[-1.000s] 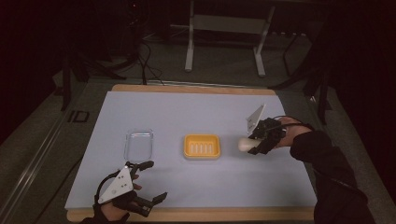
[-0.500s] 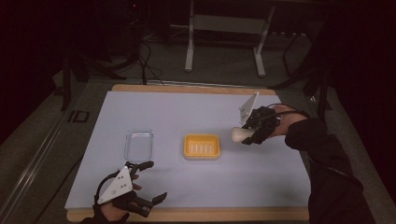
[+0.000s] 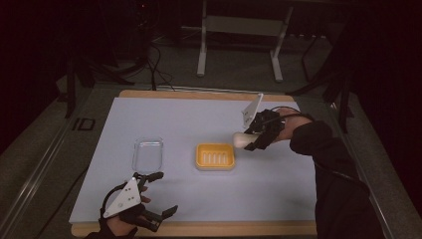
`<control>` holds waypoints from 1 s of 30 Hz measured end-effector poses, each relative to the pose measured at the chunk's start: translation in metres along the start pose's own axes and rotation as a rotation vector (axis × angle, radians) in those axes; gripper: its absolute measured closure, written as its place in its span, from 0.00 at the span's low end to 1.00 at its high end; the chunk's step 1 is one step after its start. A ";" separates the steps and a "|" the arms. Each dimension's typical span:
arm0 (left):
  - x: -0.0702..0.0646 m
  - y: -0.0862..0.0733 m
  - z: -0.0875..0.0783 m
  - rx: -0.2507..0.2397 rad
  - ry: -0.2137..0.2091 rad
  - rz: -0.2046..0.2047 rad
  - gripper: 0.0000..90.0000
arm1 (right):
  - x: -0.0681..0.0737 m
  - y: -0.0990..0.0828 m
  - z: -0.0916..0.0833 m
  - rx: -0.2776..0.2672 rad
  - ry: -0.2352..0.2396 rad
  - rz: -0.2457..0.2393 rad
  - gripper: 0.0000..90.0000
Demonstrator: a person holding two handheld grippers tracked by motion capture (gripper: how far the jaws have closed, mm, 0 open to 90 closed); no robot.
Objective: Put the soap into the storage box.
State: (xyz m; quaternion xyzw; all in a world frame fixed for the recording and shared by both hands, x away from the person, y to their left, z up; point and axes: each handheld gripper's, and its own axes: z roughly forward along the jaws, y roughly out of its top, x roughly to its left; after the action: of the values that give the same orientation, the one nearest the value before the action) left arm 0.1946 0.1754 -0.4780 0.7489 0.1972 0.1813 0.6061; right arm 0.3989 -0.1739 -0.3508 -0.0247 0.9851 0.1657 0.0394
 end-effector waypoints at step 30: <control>-0.001 0.000 -0.001 -0.005 -0.009 -0.001 0.01 | -0.014 0.032 0.033 -0.201 0.058 -0.079 0.55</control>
State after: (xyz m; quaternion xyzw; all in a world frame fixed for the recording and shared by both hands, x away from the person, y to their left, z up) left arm 0.1938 0.1755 -0.4778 0.7481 0.1943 0.1781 0.6090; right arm 0.4130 -0.1326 -0.3707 -0.0724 0.9624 0.2614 0.0149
